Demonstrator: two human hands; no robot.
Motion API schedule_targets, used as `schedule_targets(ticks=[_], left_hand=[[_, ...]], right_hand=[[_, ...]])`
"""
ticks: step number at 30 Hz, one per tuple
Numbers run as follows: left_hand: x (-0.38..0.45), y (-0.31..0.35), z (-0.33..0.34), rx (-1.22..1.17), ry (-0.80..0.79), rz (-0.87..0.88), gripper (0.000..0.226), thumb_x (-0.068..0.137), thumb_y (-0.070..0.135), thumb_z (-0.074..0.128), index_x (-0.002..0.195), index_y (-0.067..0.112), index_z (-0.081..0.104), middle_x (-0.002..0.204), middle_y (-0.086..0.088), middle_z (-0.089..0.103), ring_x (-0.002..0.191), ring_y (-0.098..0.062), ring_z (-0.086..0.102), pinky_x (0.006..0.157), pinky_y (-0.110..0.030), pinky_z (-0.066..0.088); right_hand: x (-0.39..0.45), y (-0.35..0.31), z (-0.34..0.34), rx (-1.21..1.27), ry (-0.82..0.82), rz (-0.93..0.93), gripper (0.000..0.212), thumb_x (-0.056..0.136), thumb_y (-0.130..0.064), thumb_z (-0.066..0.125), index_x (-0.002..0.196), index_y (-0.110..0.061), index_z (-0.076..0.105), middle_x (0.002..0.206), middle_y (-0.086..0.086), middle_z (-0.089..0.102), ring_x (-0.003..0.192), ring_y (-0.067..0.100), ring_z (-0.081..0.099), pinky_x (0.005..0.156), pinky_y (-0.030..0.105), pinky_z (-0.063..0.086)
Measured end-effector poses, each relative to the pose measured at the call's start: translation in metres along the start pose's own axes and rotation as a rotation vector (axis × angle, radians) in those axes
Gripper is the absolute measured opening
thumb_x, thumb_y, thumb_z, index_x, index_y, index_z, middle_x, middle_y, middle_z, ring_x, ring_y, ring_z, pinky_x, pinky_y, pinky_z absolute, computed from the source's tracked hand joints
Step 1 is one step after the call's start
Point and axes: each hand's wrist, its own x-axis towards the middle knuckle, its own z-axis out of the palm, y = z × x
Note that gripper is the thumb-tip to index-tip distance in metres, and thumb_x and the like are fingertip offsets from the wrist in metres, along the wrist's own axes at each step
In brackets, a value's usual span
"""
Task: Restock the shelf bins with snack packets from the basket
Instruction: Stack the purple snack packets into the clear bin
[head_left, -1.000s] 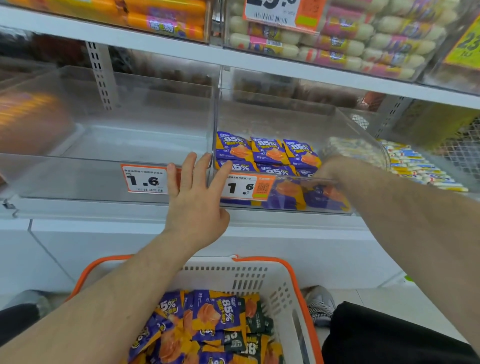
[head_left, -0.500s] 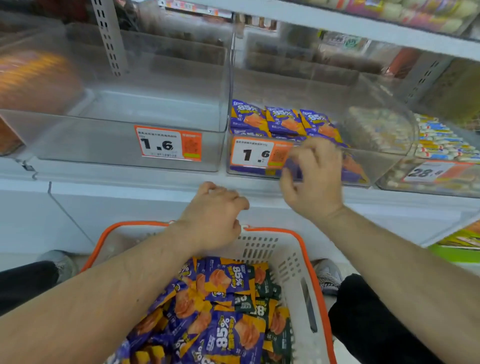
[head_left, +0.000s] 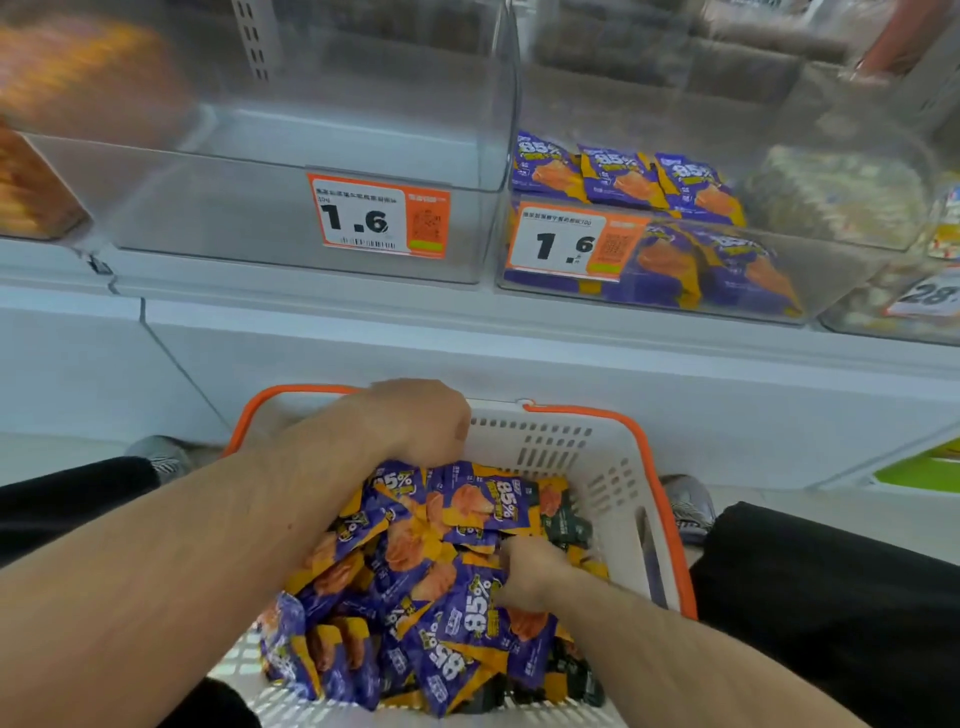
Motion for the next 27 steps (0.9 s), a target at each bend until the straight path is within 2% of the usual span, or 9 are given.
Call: schedule_targets(ticks=[2, 6, 11, 13, 16, 19, 22, 24, 27], left_hand=[[0.002, -0.002, 0.001, -0.012, 0.000, 0.001, 0.017, 0.091, 0.022, 0.046, 0.088, 0.015, 0.062, 0.101, -0.014, 0.065, 0.078, -0.022, 0.051, 0.072, -0.035, 0.046], [0.002, -0.004, -0.001, -0.024, -0.012, -0.003, 0.004, 0.091, 0.025, 0.048, 0.090, 0.023, 0.052, 0.094, -0.002, 0.054, 0.080, -0.021, 0.047, 0.076, -0.035, 0.044], [-0.014, -0.008, -0.017, -0.137, -0.074, -0.095, 0.063, 0.086, 0.056, 0.057, 0.140, 0.028, 0.041, 0.136, 0.006, 0.052, 0.119, -0.019, 0.052, 0.099, -0.035, 0.043], [-0.022, -0.013, -0.031, -0.185, -0.090, -0.116, 0.066, 0.081, 0.058, 0.062, 0.138, 0.030, 0.041, 0.126, 0.010, 0.056, 0.113, -0.015, 0.056, 0.093, -0.032, 0.045], [-0.032, -0.016, -0.052, -0.413, -0.089, -0.066, 0.038, 0.083, 0.033, 0.072, 0.115, 0.023, 0.054, 0.089, 0.006, 0.070, 0.077, -0.012, 0.069, 0.068, -0.024, 0.052], [-0.044, -0.017, -0.068, -0.646, 0.078, 0.038, 0.010, 0.089, 0.006, 0.062, 0.097, 0.012, 0.062, 0.089, -0.008, 0.073, 0.072, -0.017, 0.072, 0.060, -0.023, 0.052], [-0.055, -0.024, -0.081, -0.799, 0.266, 0.092, 0.013, 0.092, -0.001, 0.056, 0.093, 0.011, 0.063, 0.077, -0.003, 0.070, 0.058, -0.010, 0.064, 0.050, -0.019, 0.045], [-0.059, -0.025, -0.089, -0.876, 0.393, 0.113, 0.013, 0.094, -0.001, 0.054, 0.095, 0.008, 0.063, 0.070, 0.001, 0.067, 0.051, -0.009, 0.058, 0.046, -0.019, 0.041], [-0.060, -0.020, -0.099, -1.046, 0.582, 0.160, 0.014, 0.098, 0.000, 0.049, 0.098, 0.006, 0.061, 0.067, 0.001, 0.063, 0.045, -0.009, 0.050, 0.042, -0.018, 0.039]], right_hand=[[0.001, 0.001, -0.009, -0.001, 0.022, -0.019, 0.007, 0.090, -0.023, 0.062, 0.096, -0.019, 0.062, 0.100, 0.005, 0.063, 0.098, 0.029, 0.060, 0.081, 0.039, 0.047], [-0.009, 0.004, -0.048, 0.211, 0.044, -0.115, 0.021, 0.099, -0.016, 0.049, 0.078, -0.013, 0.045, 0.078, 0.007, 0.049, 0.070, 0.022, 0.044, 0.063, 0.035, 0.037], [-0.042, 0.000, -0.107, 0.436, 0.217, -0.244, 0.015, 0.099, -0.016, 0.048, 0.084, -0.012, 0.052, 0.073, 0.003, 0.055, 0.065, 0.016, 0.052, 0.059, 0.029, 0.041], [-0.056, -0.006, -0.128, 0.553, 0.314, -0.326, 0.015, 0.096, -0.009, 0.052, 0.081, -0.012, 0.055, 0.072, 0.004, 0.054, 0.066, 0.015, 0.050, 0.063, 0.028, 0.038], [-0.075, -0.016, -0.157, 0.704, 0.448, -0.422, 0.019, 0.093, -0.005, 0.056, 0.076, -0.013, 0.056, 0.075, 0.011, 0.056, 0.072, 0.019, 0.050, 0.069, 0.033, 0.037], [-0.095, -0.031, -0.177, 0.879, 0.654, -0.441, 0.019, 0.092, -0.005, 0.059, 0.080, -0.018, 0.055, 0.076, 0.004, 0.063, 0.066, 0.015, 0.055, 0.064, 0.029, 0.043], [-0.121, -0.042, -0.187, 0.922, 0.881, -0.447, 0.026, 0.085, -0.013, 0.070, 0.095, -0.024, 0.050, 0.082, -0.007, 0.061, 0.061, -0.001, 0.059, 0.059, 0.019, 0.048], [-0.136, -0.043, -0.190, 0.694, 1.024, -0.488, 0.043, 0.073, -0.029, 0.080, 0.100, -0.025, 0.047, 0.095, -0.015, 0.054, 0.079, -0.007, 0.056, 0.067, 0.007, 0.042], [-0.142, -0.042, -0.195, 0.291, 1.181, -0.585, 0.061, 0.055, -0.057, 0.075, 0.101, -0.024, 0.051, 0.103, -0.015, 0.046, 0.097, 0.004, 0.047, 0.083, 0.016, 0.040]])
